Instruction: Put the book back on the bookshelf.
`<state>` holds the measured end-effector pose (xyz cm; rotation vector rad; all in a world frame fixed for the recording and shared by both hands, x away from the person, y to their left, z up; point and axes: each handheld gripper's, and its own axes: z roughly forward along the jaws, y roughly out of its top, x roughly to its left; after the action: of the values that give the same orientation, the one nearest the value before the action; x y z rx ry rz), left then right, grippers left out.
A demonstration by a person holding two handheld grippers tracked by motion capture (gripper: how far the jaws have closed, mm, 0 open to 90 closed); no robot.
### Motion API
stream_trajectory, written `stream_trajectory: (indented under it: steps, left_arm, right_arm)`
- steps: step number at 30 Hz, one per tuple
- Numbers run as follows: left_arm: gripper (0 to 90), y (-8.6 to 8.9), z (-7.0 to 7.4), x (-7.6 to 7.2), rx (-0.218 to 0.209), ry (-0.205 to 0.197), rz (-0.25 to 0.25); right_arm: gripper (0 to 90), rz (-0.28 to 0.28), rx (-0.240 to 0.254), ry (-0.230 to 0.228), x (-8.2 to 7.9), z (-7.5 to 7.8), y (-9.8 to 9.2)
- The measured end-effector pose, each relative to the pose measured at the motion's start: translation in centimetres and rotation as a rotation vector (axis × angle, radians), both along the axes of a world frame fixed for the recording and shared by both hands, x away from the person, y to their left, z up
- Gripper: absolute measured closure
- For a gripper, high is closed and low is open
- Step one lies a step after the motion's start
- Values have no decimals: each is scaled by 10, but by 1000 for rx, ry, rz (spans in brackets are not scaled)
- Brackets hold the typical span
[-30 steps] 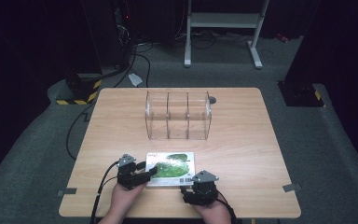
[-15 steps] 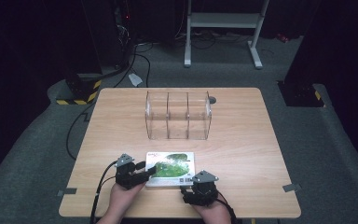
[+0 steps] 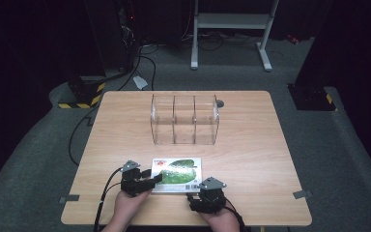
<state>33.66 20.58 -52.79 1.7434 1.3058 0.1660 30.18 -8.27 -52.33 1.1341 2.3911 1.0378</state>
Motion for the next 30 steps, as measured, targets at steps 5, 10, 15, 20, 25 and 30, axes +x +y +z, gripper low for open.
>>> stream_trajectory:
  steps: [5,10,15,20,25,30]
  left_arm:
    - [380,1,1,-1,-15,-11,2]
    - [381,1,4,-2,-28,-27,11]
    - [382,2,5,-3,-34,-36,10]
    - [389,4,11,-5,-54,-62,8]
    - [394,4,18,-8,-65,-100,3]
    - [401,5,25,-11,-78,-141,-4]
  right_arm:
    - [267,-7,0,3,-1,0,1]
    - [266,-11,3,6,-1,0,1]
    - [267,-11,2,6,-1,0,2]
    - [266,-12,1,5,-1,0,2]
    - [264,-10,-1,3,-1,0,2]
    - [250,-10,-6,4,-1,0,2]
